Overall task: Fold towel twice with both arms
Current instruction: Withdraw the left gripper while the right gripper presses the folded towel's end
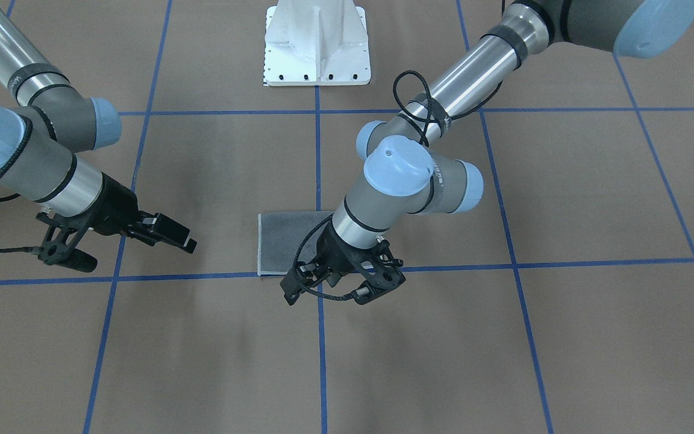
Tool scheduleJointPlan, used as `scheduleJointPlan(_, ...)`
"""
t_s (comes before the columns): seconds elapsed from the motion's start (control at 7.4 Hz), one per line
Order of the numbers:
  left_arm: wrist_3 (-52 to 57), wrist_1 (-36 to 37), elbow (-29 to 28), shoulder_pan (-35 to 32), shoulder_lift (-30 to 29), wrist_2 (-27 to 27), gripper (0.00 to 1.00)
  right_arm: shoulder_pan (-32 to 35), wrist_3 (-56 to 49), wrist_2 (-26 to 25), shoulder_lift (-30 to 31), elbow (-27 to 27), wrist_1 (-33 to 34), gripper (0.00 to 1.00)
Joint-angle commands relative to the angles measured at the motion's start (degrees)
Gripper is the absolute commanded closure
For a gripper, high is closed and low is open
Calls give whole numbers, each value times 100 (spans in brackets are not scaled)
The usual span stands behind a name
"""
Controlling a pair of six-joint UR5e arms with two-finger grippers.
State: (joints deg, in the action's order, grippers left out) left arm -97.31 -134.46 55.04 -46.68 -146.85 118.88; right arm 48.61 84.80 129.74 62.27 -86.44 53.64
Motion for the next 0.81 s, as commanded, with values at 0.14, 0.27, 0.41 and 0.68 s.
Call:
scheduleJointPlan(0.14, 834, 78, 393, -569, 788, 705, 0, -790, 46, -754, -198, -58, 85, 1)
scheduleJointPlan(0.27, 993, 104, 394, -588, 824, 706, 0, -923, 37, -957, -198, -14, 112, 3)
scheduleJointPlan(0.41, 1012, 104, 385, -588, 824, 706, 0, -941, 46, -1012, -285, 117, 121, 7)
scheduleJointPlan(0.68, 1012, 121, 385, -597, 824, 706, 0, -985, 37, -1030, -707, 539, 488, 13)
